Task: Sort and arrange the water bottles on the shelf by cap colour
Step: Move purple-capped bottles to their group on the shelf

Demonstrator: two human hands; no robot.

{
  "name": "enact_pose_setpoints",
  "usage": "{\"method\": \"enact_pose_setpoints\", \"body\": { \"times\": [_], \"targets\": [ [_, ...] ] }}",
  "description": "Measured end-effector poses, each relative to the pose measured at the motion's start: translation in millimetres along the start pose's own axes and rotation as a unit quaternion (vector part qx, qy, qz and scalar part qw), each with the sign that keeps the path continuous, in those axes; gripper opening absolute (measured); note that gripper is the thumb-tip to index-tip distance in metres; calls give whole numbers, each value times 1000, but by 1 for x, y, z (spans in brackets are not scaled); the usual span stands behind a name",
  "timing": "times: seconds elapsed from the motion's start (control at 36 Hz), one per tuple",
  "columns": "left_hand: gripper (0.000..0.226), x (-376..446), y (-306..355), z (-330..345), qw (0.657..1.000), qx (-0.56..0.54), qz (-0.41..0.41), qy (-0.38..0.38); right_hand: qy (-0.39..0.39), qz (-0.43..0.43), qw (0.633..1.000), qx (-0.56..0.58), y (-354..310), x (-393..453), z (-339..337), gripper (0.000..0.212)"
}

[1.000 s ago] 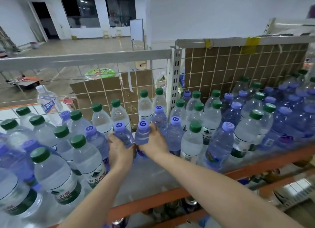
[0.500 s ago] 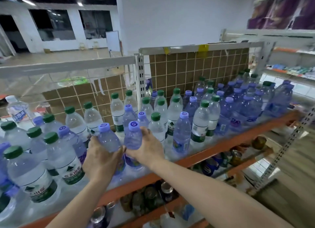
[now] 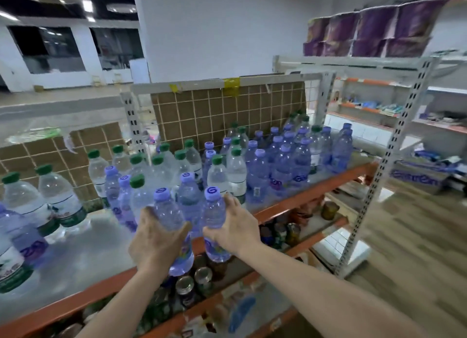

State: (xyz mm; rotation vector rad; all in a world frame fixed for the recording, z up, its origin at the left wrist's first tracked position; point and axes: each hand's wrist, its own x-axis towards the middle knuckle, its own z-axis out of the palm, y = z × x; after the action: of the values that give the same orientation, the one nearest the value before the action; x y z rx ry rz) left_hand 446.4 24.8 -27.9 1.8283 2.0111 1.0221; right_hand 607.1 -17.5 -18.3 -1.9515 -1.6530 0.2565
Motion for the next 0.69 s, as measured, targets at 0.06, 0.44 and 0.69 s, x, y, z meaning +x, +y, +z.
{"method": "enact_pose_setpoints", "body": {
  "times": [0.06,0.44,0.69],
  "targets": [
    [65,-13,22,15,1000,6,2,-8,8,8,1000,-17,28,-2,-18,85],
    [63,-57,156,102,994,-9,95,-55,71,116,991,-7,174,12,-111,86],
    [65,-37,218,165,984,-30,148,-90,112,147,983,-20,235,57,-132,85]
  ]
}}
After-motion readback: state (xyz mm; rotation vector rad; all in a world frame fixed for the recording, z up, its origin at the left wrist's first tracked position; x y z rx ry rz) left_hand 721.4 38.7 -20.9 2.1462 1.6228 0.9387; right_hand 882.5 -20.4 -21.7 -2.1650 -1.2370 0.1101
